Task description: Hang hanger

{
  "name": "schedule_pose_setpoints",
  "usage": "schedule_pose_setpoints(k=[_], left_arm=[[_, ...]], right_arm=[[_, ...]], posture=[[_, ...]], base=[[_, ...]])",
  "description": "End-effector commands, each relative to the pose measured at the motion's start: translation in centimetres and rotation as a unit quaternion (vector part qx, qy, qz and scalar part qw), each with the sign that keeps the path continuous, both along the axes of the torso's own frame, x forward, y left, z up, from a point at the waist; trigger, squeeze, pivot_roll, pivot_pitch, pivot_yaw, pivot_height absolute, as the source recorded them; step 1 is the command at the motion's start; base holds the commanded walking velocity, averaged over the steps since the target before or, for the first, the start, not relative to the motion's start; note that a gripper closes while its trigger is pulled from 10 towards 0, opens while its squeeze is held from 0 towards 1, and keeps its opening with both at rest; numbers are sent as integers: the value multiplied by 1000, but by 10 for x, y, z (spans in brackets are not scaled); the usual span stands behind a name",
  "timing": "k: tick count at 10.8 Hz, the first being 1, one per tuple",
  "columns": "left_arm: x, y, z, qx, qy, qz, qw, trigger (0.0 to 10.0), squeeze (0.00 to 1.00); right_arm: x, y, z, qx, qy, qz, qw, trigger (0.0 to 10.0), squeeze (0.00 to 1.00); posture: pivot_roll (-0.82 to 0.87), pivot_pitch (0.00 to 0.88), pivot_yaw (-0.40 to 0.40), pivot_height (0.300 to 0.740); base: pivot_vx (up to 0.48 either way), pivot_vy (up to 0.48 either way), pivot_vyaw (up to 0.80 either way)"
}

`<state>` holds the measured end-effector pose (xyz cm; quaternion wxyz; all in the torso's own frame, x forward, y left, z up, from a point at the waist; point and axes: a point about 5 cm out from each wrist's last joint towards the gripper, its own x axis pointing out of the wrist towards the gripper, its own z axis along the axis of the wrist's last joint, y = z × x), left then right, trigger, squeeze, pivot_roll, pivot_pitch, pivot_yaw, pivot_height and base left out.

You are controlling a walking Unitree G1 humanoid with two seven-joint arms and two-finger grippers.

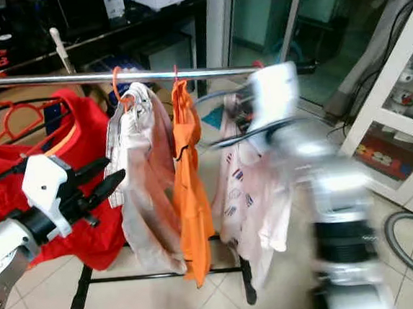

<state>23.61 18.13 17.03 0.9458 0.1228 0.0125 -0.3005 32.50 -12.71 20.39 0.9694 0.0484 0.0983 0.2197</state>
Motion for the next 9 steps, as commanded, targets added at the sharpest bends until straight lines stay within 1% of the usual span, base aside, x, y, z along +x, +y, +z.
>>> schedule_pose_setpoints(k=[1,2,3,4,5,6,7,8,9], left_arm=[[1,3,-1,12,-2,0,1000,10000,0],[1,10,-3,34,-1,7,999,10000,0],[0,12,-2,35,-1,9,999,10000,0],[0,12,-2,36,-1,10,999,10000,0],[-1,10,-3,37,-3,9,999,10000,0],[-4,3,-2,32,-6,-5,999,10000,0],[-5,2,-3,30,-4,-9,999,10000,0],[-6,2,-3,31,-2,-10,999,10000,0],[-7,1,-4,30,1,-16,999,10000,0]], right_arm=[[4,1,4,-11,-2,-10,1000,10000,1000],[21,20,2,2,10,-30,1000,10000,1000],[27,30,-1,-7,17,-31,999,10000,1000],[34,42,-5,-25,31,-35,999,10000,886],[39,47,-7,-33,44,-51,997,10000,0],[46,59,-7,-19,65,-52,996,10000,0],[49,67,-3,-10,69,-47,996,10000,0],[51,71,-1,-3,69,-49,996,10000,0],[56,78,3,-9,59,-48,997,10000,0]], posture=[[-62,0,14,740],[-56,0,8,740],[-54,1,6,740],[-44,5,-2,740],[-41,4,-4,740],[-36,7,-7,740],[-31,7,-9,740],[-31,10,-10,740],[-31,10,-9,740]], base=[[0,0,0],[0,0,0],[0,0,0],[0,0,0],[0,0,0],[0,0,0],[0,0,0],[0,0,0],[0,0,0]])
